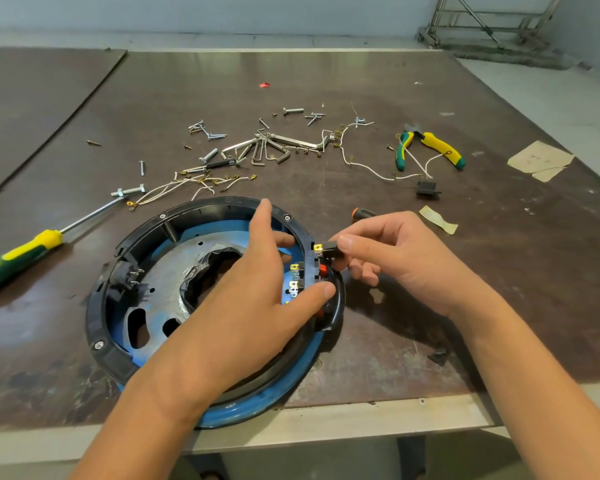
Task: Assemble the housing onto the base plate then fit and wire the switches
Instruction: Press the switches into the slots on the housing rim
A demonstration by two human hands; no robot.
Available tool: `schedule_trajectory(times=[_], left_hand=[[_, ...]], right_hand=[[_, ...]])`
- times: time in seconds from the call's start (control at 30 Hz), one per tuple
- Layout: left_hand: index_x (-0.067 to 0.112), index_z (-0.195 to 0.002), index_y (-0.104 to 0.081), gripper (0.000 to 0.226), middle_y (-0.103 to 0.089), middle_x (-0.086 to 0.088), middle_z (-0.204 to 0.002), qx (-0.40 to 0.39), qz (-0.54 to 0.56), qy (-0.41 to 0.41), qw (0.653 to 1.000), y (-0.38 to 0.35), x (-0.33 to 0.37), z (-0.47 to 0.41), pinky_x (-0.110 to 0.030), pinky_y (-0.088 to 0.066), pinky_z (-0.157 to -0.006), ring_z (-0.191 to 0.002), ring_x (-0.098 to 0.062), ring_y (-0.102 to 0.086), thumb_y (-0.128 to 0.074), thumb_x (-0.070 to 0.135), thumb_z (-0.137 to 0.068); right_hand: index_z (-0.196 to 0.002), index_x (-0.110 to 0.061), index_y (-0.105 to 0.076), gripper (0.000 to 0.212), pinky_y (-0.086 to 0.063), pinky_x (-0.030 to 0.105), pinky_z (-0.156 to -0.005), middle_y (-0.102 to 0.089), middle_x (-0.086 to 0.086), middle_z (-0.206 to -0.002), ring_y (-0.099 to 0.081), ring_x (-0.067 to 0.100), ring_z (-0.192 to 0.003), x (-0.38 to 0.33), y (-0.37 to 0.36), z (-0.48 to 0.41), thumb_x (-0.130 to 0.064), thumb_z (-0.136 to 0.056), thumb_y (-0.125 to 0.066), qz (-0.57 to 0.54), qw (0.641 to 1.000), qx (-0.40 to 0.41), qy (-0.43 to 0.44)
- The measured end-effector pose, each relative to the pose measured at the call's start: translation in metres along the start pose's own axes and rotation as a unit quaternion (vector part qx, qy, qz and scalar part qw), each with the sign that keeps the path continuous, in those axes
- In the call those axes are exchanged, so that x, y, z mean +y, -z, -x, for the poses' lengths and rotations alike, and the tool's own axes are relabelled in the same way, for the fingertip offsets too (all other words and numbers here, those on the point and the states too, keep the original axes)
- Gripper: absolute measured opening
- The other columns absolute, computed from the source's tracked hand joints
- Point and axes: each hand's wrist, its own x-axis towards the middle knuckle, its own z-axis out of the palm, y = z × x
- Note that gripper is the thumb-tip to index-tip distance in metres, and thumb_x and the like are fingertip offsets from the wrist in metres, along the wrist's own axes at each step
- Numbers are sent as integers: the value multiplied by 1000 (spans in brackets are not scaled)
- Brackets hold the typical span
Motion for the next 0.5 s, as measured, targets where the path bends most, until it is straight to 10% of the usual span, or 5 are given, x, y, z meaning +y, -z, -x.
schedule_trajectory(times=[0.27, 0.5], left_hand=[[44, -152, 7, 101, -25, 25, -156, -18, -18, 11, 1000, 0, 0, 0, -14, -29, -97, -124, 15, -33, -53, 69, -75], [40, -153, 9, 120, -47, 23, -131, 8, 12, 28, 1000, 2, 3, -1, -26, -47, -99, -115, 5, -52, -53, 79, -57]], right_hand=[[-104, -12, -74, 24, -42, 21, -64, -68, -15, -72, -50, -1, -58, -4, -13, -4, -26, -100, -55, 112, 993, 28, 27], [-96, -7, -73, 22, -45, 28, -62, -60, -11, -65, -50, 3, -56, -3, -9, -2, -22, -100, -57, 134, 990, 21, 41]])
